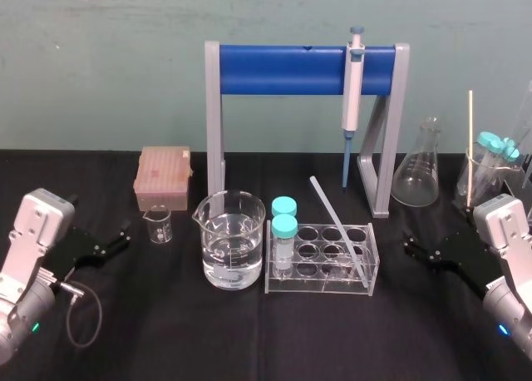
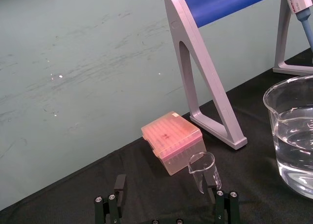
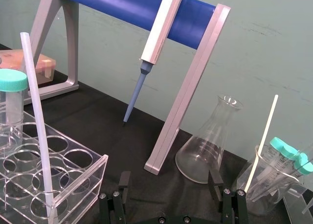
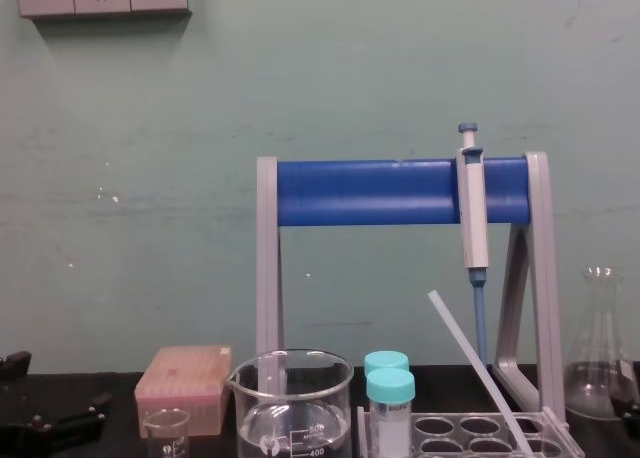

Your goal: Pick up the stirring rod with one hand, then place it down.

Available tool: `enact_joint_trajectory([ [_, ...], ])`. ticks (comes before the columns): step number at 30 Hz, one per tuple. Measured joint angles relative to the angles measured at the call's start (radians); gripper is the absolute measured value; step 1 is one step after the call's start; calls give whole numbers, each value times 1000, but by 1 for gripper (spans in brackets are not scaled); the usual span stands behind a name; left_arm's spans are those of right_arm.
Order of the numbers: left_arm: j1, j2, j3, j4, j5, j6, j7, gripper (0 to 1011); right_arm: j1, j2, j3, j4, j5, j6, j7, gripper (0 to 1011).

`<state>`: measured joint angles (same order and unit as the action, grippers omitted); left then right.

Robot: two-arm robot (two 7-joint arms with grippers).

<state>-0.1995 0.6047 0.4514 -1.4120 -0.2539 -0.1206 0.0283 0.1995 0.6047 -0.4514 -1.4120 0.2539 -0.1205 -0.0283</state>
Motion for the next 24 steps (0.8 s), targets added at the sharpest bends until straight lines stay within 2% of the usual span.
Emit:
enact_joint_trajectory([
  [24,0,0,0,0,0,0,0,1000,0,0,0,0,0,0,0,1003],
])
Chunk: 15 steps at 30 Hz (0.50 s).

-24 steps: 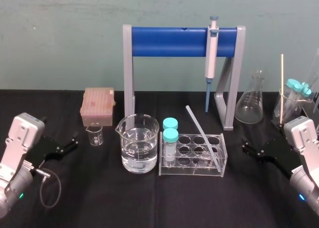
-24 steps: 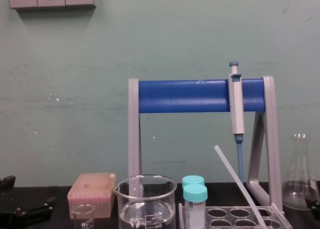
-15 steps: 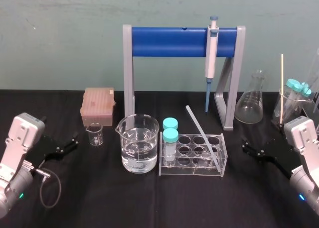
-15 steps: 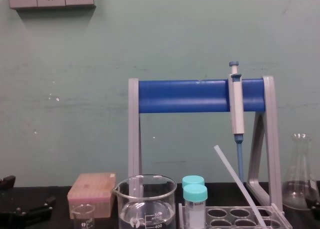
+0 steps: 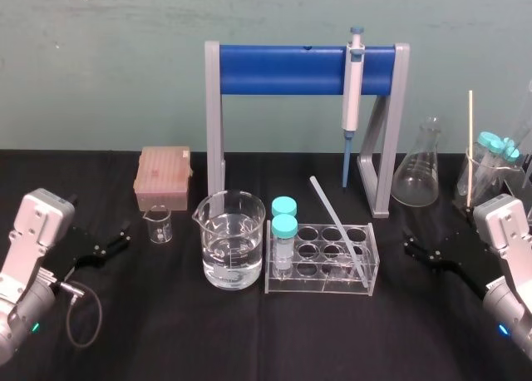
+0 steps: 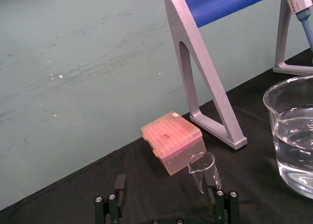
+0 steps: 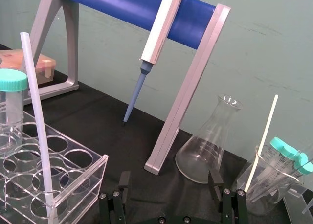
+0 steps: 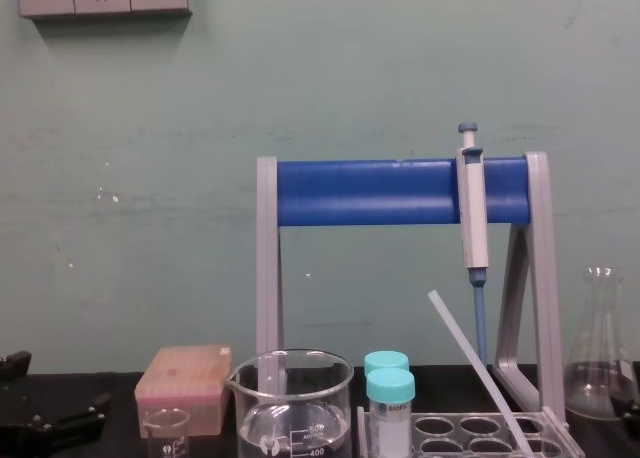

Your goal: Pick up the stirring rod with one hand, then place it down.

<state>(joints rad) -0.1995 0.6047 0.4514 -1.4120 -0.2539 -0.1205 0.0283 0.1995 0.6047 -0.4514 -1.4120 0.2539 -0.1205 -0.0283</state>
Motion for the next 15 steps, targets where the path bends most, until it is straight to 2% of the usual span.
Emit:
enact_joint_trajectory([
  [15,0,0,0,0,0,0,0,1000,0,0,0,0,0,0,0,1003],
])
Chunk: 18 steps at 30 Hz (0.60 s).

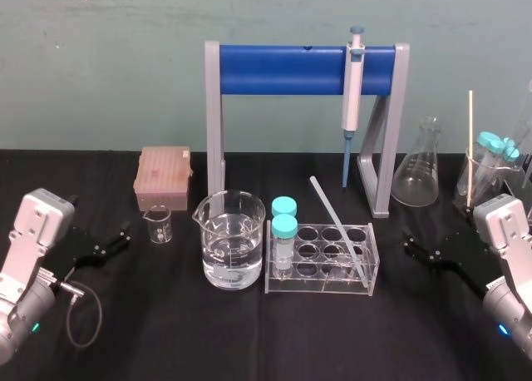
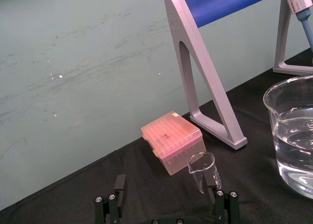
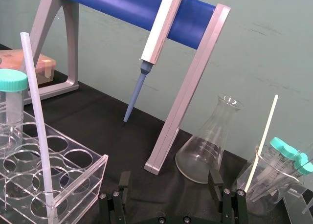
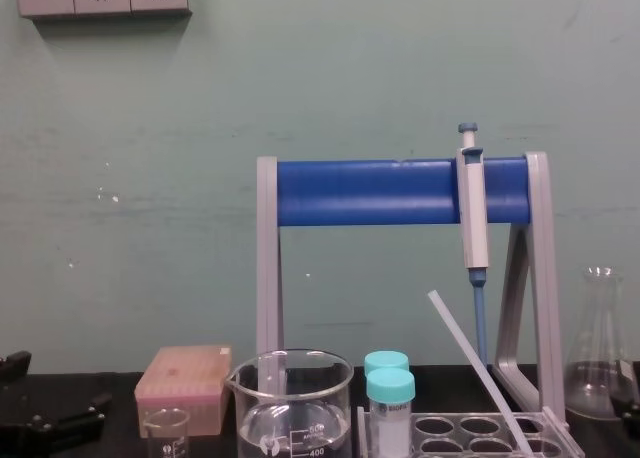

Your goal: Pick up the stirring rod with one hand, then place it down.

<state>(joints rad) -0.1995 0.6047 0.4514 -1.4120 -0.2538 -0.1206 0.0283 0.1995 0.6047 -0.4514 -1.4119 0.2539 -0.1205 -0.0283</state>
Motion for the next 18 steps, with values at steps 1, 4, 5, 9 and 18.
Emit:
enact_joint_trajectory([
  [1,0,0,0,0,0,0,0,1000,0,0,0,0,0,0,0,1003],
  [4,0,0,0,0,0,0,0,1000,0,0,0,0,0,0,0,1003],
  [5,0,0,0,0,0,0,0,1000,0,0,0,0,0,0,0,1003],
  [9,0,0,0,0,0,0,0,1000,0,0,0,0,0,0,0,1003],
  [18,0,0,0,0,0,0,0,1000,0,0,0,0,0,0,0,1003],
])
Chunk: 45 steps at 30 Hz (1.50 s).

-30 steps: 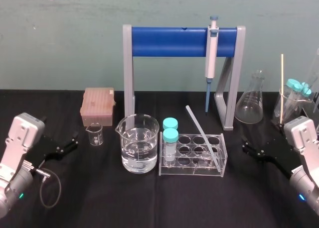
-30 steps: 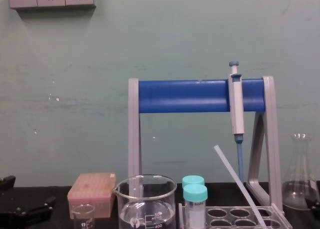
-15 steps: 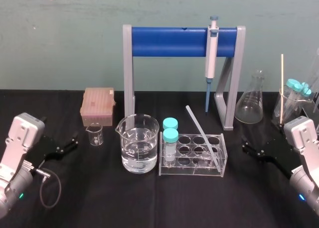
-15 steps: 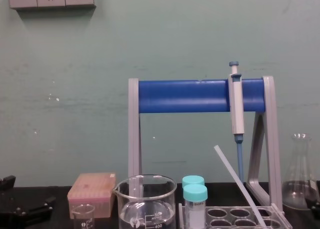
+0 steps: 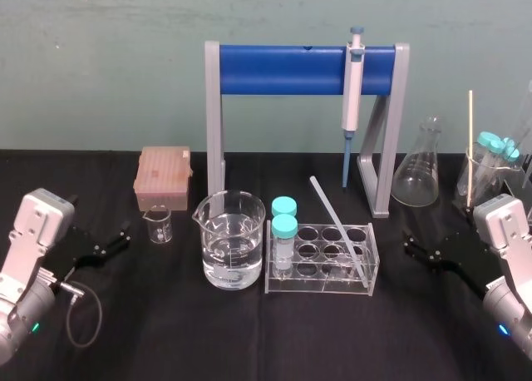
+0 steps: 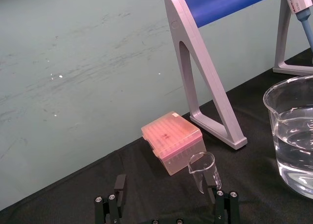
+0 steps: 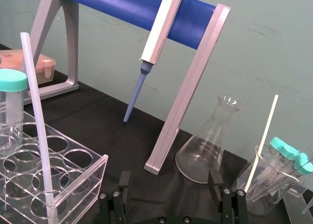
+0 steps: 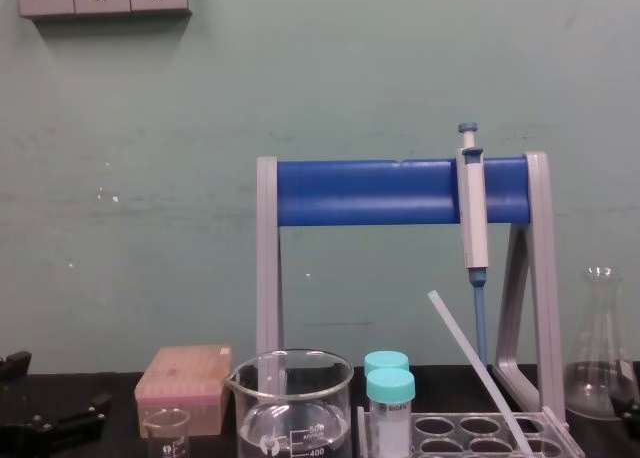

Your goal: Pick up the stirring rod with one hand, then place it down.

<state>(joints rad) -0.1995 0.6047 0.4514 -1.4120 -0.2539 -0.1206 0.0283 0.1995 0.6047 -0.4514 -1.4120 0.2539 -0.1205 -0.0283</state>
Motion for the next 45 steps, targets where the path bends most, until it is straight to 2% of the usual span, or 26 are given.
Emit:
enact_joint_trajectory([
  [7,0,0,0,0,0,0,0,1000,0,0,0,0,-1,0,1,1003],
  [12,0,0,0,0,0,0,0,1000,-8,1,15,-11,-3,-46,27,1003],
  [14,0,0,0,0,0,0,0,1000,-12,5,26,-27,3,-92,62,1003],
  [17,0,0,0,0,0,0,0,1000,-7,9,31,-41,12,-138,111,1003],
  [18,0,0,0,0,0,0,0,1000,-7,9,31,-41,12,-138,111,1003],
  [20,0,0,0,0,0,0,0,1000,12,8,29,-46,27,-170,168,1003],
  [24,0,0,0,0,0,0,0,1000,44,-3,19,-35,43,-193,235,1003],
  [28,0,0,0,0,0,0,0,1000,94,-22,0,-3,68,-211,335,1003],
  [33,0,0,0,0,0,0,0,1000,144,-45,-17,40,103,-211,435,1003],
  [37,0,0,0,0,0,0,0,1000,180,-67,-26,80,143,-184,514,1003],
  [39,0,0,0,0,0,0,0,1000,210,-88,-31,119,179,-149,571,1004],
  [45,0,0,0,0,0,0,0,1000,259,-126,-32,190,242,-74,663,1003],
])
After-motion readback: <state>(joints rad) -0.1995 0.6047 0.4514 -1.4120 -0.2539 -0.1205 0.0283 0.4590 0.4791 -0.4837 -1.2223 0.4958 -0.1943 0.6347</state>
